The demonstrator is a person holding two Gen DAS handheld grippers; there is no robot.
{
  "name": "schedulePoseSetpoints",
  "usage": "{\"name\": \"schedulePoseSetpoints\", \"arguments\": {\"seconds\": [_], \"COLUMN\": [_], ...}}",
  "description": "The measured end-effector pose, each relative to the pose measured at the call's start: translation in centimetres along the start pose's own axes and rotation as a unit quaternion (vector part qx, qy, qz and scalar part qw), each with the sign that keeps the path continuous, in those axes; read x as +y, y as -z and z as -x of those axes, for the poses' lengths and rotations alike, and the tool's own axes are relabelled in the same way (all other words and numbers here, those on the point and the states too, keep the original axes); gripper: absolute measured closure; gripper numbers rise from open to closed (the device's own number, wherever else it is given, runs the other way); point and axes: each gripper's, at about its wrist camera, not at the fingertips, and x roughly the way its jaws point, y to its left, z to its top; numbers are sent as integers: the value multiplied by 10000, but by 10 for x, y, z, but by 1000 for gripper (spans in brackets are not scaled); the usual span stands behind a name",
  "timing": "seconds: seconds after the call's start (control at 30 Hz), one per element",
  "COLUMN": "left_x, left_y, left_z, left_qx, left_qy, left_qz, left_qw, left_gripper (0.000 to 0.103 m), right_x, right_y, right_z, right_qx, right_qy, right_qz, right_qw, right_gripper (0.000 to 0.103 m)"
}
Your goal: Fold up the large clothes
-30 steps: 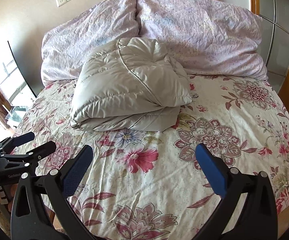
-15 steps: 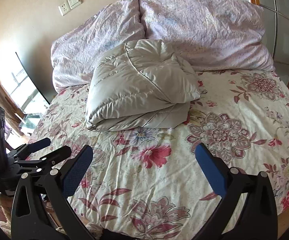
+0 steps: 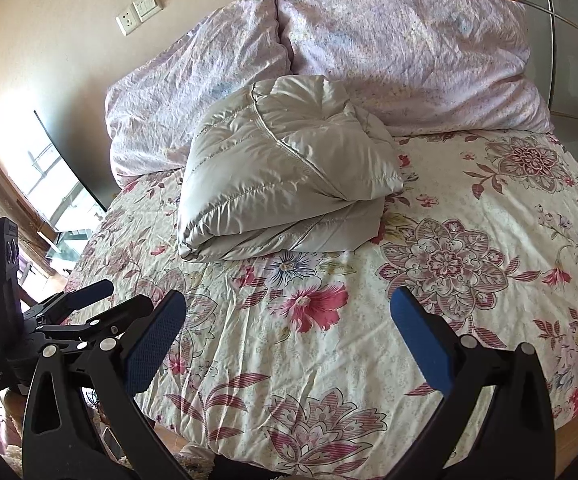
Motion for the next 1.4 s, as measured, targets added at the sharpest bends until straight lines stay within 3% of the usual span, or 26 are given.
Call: {"name": "schedulePoseSetpoints", "arguments": {"seconds": [1.4], "left_x": [1], "left_y": [-1], "left_z": [-4], "left_qx": [18], "left_qy": [31], "left_qz": [37], "left_qw": [10000], "left_gripper": [2], "right_x": [-4], "right_y": [-2], "right_z": [2], "right_qx": [-70], "right_qy": [49], "right_qz": [-7], "right_qw": [10000], "right_gripper": [1]}}
